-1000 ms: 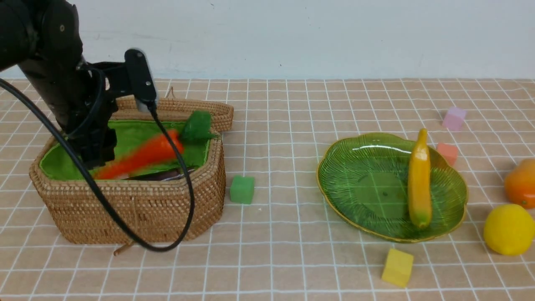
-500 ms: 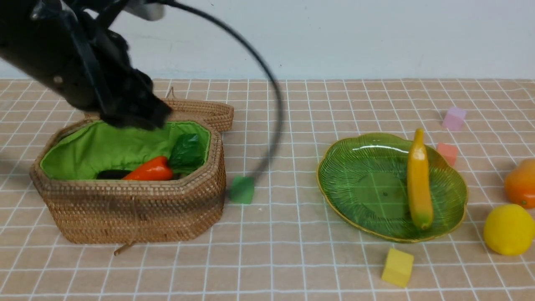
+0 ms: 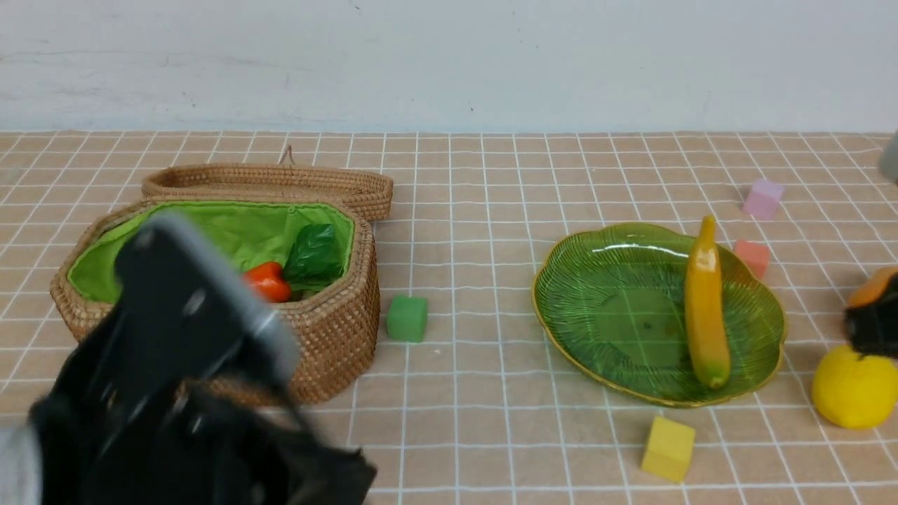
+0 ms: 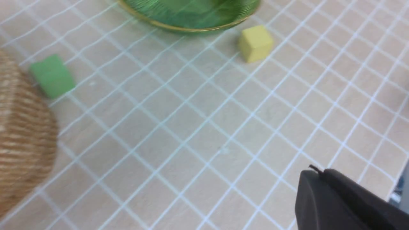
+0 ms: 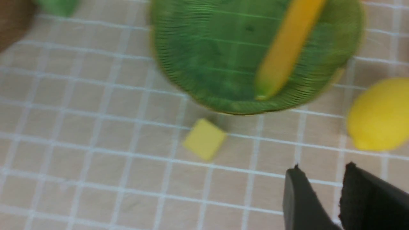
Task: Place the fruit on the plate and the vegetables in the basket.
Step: Use the right arm to grab a lemon and put it into the right plate
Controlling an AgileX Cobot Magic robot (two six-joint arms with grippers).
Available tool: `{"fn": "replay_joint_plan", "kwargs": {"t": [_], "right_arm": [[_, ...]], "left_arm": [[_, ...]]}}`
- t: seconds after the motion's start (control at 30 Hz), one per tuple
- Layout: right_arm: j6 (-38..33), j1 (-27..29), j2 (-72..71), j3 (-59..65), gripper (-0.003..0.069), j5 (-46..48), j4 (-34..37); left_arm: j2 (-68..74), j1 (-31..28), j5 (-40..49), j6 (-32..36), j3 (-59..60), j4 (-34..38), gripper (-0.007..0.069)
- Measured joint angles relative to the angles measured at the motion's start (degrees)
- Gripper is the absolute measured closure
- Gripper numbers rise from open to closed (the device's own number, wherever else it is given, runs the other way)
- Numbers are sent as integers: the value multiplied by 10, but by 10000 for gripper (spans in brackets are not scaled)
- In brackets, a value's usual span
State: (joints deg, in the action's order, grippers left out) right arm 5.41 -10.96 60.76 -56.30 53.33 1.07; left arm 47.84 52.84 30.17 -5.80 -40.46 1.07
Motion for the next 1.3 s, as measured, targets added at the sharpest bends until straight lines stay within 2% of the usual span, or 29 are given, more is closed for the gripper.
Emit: {"fn": "replay_joint_plan", "kwargs": {"t": [0.1, 0.13, 0.17, 0.27, 0.43, 0.53, 0.57, 0.6, 0.73, 0.83, 1.0, 1.13, 1.3], "right_arm": [[-2, 88, 27, 0, 432, 4, 17], [-2, 100, 29, 0, 432, 4, 19], [-2, 143, 47, 0, 429, 4, 42], [-2, 195, 77, 0, 412, -2, 76], [-2, 213, 128, 0, 328, -20, 102], [-2, 214, 174, 0, 179, -53, 111], [-2, 214, 177, 0, 169, -56, 111], [-2, 214, 202, 0, 86, -85, 110], [-2, 214, 261, -1, -10, -156, 110], [-2, 214, 312, -2, -18, -197, 110], [-3, 214, 392, -4, 13, -256, 119], [-5, 214, 408, -11, 39, -260, 123], [-6, 214, 400, -13, 39, -236, 124]], "left_arm": [[-45, 3, -50, -3, 45, 0, 638], [-48, 3, -50, -3, 45, 0, 638], [-68, 3, -80, -3, 63, 0, 638], [-92, 3, -113, -3, 74, 0, 638], [-100, 3, -141, -3, 74, -1, 638], [-100, 3, -144, -3, 74, -1, 638], [-100, 3, -144, -3, 74, -1, 638], [-100, 3, -144, -3, 74, -1, 638], [-100, 3, -144, -3, 74, -1, 638], [-100, 3, -144, -3, 74, -1, 638], [-100, 3, -144, -3, 74, -1, 638], [-100, 3, -144, -3, 74, -1, 638], [-100, 3, -147, -3, 74, -1, 638]]}}
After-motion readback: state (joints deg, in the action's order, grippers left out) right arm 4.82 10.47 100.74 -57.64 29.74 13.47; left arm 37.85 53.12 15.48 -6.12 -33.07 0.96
